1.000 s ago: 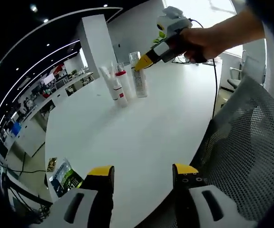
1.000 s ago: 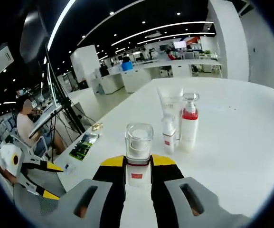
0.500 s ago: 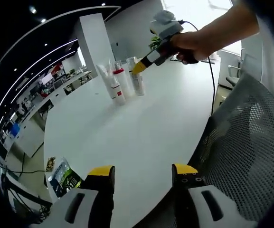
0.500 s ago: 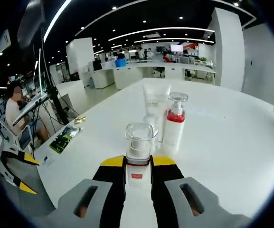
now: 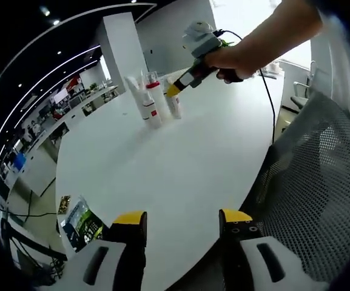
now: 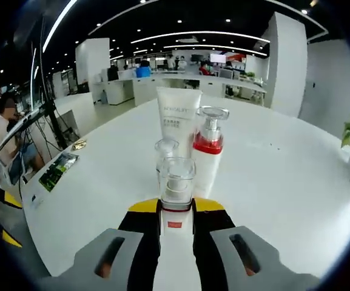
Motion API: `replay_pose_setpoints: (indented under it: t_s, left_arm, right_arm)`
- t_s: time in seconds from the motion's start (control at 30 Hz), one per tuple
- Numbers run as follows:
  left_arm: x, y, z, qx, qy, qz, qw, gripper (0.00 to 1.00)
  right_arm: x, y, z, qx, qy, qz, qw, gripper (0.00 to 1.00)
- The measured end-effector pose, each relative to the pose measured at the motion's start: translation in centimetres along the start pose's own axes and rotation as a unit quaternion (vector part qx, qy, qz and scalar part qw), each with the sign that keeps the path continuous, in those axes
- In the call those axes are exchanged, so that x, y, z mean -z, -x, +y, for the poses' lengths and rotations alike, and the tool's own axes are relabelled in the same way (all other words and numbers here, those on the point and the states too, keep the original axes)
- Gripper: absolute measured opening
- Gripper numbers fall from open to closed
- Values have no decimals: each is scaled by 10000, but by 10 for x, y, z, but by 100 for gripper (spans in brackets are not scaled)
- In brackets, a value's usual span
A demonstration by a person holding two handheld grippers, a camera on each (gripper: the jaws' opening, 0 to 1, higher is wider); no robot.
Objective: Arrange the skincare products in the storage area until every visible bottle or jar stands upright without overlapping.
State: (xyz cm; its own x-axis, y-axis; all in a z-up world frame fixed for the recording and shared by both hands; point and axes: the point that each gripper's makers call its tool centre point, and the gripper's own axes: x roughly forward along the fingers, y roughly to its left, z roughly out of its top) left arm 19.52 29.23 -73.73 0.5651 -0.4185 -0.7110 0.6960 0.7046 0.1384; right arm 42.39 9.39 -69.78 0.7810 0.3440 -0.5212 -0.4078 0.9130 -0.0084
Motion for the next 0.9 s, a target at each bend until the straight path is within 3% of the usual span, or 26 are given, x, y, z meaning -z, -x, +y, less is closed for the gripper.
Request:
replay_pose_setpoints:
  t_s: [0.2,0.9]
  left_arm:
    - [4,-1,0,4,0,105,9999,49]
    - [7,-3,-2,32,22,196,9998,48]
  right_arm:
    - [4,-17,-11,171,-150,7,9997,18]
    - [6,-29,-19,486,-149,-238,9984,18]
